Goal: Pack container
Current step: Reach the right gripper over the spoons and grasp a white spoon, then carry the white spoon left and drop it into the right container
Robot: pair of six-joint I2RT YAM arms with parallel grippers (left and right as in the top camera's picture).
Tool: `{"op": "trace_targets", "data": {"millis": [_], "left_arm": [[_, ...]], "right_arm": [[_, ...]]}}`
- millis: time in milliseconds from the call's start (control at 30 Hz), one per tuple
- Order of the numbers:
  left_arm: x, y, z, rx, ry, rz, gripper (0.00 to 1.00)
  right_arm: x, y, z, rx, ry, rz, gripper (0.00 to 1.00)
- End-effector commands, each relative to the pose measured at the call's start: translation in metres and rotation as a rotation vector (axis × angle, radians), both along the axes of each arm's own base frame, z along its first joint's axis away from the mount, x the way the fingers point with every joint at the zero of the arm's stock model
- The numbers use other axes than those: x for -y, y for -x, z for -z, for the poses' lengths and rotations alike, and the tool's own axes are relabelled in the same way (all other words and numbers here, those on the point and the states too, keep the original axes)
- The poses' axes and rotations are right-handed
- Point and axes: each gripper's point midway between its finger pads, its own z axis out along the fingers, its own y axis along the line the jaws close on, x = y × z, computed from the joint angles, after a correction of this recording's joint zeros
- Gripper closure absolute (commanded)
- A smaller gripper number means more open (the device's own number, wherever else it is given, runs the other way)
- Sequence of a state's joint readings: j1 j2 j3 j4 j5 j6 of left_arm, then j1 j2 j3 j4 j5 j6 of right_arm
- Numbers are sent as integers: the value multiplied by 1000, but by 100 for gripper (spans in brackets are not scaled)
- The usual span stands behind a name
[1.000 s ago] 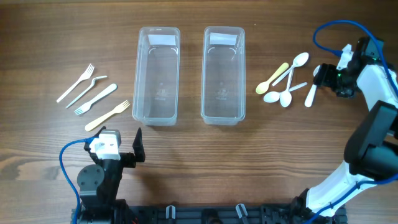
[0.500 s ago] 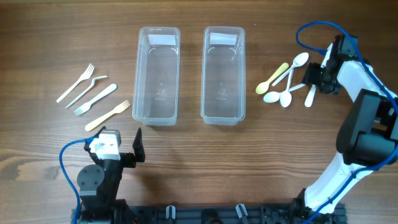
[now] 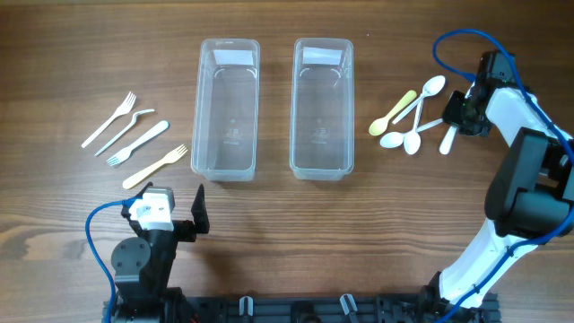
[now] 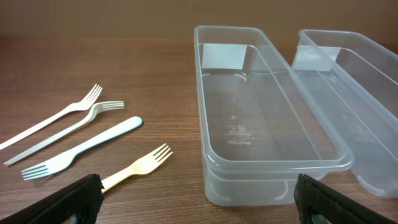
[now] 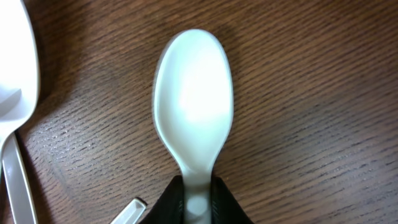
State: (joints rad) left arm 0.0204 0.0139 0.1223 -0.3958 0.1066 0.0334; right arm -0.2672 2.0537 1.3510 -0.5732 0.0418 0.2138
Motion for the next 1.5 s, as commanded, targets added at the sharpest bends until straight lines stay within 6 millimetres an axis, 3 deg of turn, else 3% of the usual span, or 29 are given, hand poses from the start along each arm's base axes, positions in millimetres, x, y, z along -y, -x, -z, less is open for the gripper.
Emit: {"op": "trace_targets", "data": {"millis": [0, 67, 133, 267, 300, 333, 367, 400, 433, 467, 567, 667, 700, 867, 900, 967, 1033, 1133, 1233, 1367, 1467], "left_arm": [[4, 0, 0, 9, -14, 25, 0], [4, 0, 0, 9, -14, 25, 0], [4, 0, 0, 9, -14, 25, 0], [4, 0, 0, 9, -14, 25, 0], [4, 0, 0, 9, -14, 25, 0], [4, 0, 0, 9, -14, 25, 0], [4, 0, 0, 9, -14, 25, 0], [4, 0, 0, 9, -14, 25, 0], [4, 0, 0, 9, -14, 25, 0], [4, 0, 0, 9, -14, 25, 0], [4, 0, 0, 9, -14, 25, 0], [4, 0, 0, 9, -14, 25, 0], [4, 0, 0, 9, -14, 25, 0], [4, 0, 0, 9, -14, 25, 0], [4, 0, 0, 9, -14, 25, 0], [4, 0, 0, 9, -14, 25, 0], [4, 0, 0, 9, -14, 25, 0], [4, 0, 0, 9, -14, 25, 0], [4, 0, 0, 9, -14, 25, 0], [4, 0, -1, 9, -14, 25, 0], [4, 0, 0, 9, -14, 25, 0]], "right_arm": [[-3, 6, 11, -29, -27, 20, 96], [-2, 3, 8, -21, -16, -8, 96], [1, -7, -11, 13, 14, -56, 96], [8, -39, -110, 202, 82, -88, 96], [2, -47, -148, 282, 97, -122, 96], [-10, -52, -181, 355, 99, -159, 96], [-19, -53, -196, 389, 95, -181, 96], [-38, -54, -219, 444, 83, -235, 96], [-71, -53, -240, 498, 56, -310, 96], [-91, -51, -247, 514, 37, -353, 96], [-171, -44, -248, 511, -54, -527, 96], [-249, -31, -224, 455, -112, -690, 96], [-279, -24, -208, 416, -117, -749, 96], [-317, -8, -154, 267, -95, -829, 96], [-320, -5, -145, 236, -100, -828, 95], [-320, -5, -140, 222, -103, -823, 30], [-321, -7, -143, 237, -100, -827, 12], [-313, -21, -170, 304, -50, -812, 10], [-288, -35, -219, 393, 25, -739, 5], [-220, -38, -274, 459, 73, -511, 0], [-159, -29, -273, 407, 70, -337, 0]]}}
